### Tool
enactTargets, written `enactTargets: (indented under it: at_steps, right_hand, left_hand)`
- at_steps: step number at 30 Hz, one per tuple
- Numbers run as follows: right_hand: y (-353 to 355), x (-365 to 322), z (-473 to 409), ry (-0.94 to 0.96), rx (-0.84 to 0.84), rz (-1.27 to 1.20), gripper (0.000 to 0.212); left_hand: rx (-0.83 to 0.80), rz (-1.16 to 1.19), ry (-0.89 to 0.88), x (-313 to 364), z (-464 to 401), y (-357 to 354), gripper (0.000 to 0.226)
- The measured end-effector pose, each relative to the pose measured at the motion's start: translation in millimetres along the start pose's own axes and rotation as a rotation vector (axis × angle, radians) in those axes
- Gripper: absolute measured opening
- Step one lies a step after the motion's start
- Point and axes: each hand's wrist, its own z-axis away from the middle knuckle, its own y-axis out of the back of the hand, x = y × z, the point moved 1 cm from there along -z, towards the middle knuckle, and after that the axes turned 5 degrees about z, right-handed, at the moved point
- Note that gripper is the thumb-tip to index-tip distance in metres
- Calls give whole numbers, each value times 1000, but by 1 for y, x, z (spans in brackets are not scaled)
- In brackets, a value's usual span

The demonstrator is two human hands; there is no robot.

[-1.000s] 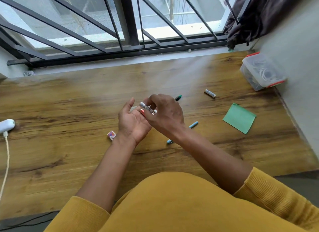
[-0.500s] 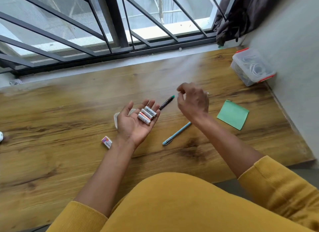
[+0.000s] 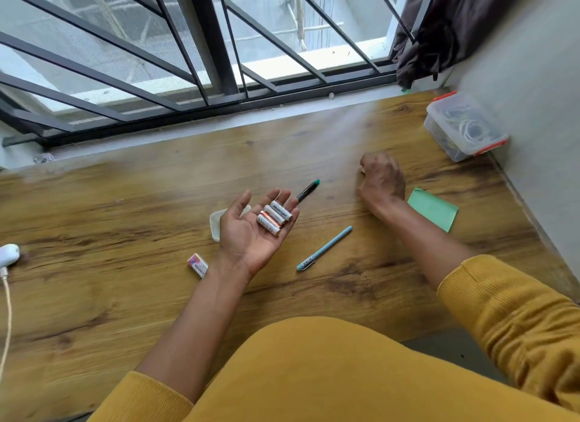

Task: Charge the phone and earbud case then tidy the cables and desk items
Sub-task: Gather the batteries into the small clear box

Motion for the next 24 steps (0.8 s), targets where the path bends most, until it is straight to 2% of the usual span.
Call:
enactTargets:
  at_steps: [3,7,13,20,24]
  right_hand:
    - [3,-3,3,-14,-2,-75,21]
    - [12,-26,18,4,19,-291,32]
    - [33,-86,68,129,38,-632,21]
    - [46,-130,115,302,-63,-702,23]
    - [39,-151,139,393,-72,-686,25]
  left_hand:
    - [8,-3,1,-1,3,-1,52]
    - [6,12,-12,0,7,0,53]
    - [-4,22,-35,4,13,3,56]
    - [-62,0,-41,6,28,6,60]
    - [2,-38,-42,7,36,11,50]
